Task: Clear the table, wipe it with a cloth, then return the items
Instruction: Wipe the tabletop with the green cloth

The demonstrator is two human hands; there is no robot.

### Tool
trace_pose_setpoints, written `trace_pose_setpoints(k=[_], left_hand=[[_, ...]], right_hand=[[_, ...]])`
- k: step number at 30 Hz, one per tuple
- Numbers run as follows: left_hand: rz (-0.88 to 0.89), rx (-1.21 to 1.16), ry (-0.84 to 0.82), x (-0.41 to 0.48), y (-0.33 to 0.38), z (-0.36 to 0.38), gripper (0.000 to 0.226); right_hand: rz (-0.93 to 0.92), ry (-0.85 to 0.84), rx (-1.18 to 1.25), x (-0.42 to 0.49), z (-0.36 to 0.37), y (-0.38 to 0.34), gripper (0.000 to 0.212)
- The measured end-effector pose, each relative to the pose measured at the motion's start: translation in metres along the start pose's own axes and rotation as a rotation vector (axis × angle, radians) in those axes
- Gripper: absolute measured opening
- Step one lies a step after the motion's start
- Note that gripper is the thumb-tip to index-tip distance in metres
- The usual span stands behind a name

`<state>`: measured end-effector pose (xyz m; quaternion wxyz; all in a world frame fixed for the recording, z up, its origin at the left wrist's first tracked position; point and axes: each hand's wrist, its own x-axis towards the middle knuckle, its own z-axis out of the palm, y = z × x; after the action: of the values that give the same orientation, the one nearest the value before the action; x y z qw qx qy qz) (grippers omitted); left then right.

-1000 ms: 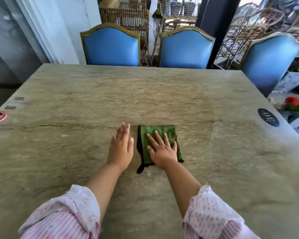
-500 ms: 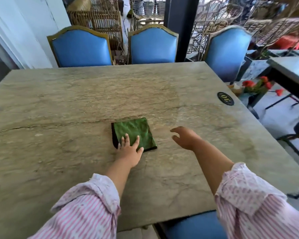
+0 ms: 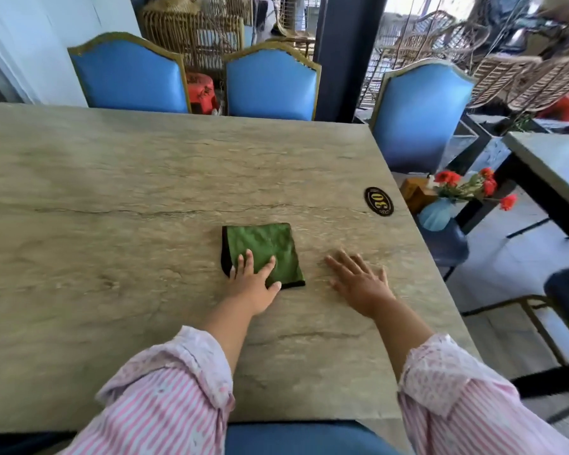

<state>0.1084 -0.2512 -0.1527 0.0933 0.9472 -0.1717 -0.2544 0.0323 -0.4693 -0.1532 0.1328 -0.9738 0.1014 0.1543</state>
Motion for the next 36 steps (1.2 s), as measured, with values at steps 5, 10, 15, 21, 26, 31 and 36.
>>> trace_pose_setpoints(k=[5,10,15,21,26,31,36], left_hand=[[-0.1,0.055,0.196,0.001,0.027,0.008,0.062],[-0.069,0.072,0.203,0.018,0.033,0.018,0.059],[-0.153,0.03,0.19,0.048,0.049,0.007,0.059],[-0.254,-0.019,0.193,0.091,0.096,-0.004,0.059],[-0.256,-0.015,0.235,0.109,0.142,0.009,0.057],[-0.213,0.007,0.254,0.082,0.198,0.045,0.055],[-0.051,-0.896,0.384,0.043,0.233,0.063,0.05]], right_hand=[[-0.039,0.122,0.078,-0.001,0.019,0.01,0.051],[-0.068,0.131,0.111,0.006,0.021,0.02,0.053],[-0.151,0.16,0.146,0.011,0.011,0.037,0.05],[-0.113,0.311,0.221,0.04,-0.01,0.092,0.047],[-0.222,0.3,0.243,0.071,-0.03,0.145,0.041],[-0.404,0.289,0.31,0.085,-0.045,0.162,0.046],[-0.57,0.145,0.358,0.092,-0.053,0.127,0.042]])
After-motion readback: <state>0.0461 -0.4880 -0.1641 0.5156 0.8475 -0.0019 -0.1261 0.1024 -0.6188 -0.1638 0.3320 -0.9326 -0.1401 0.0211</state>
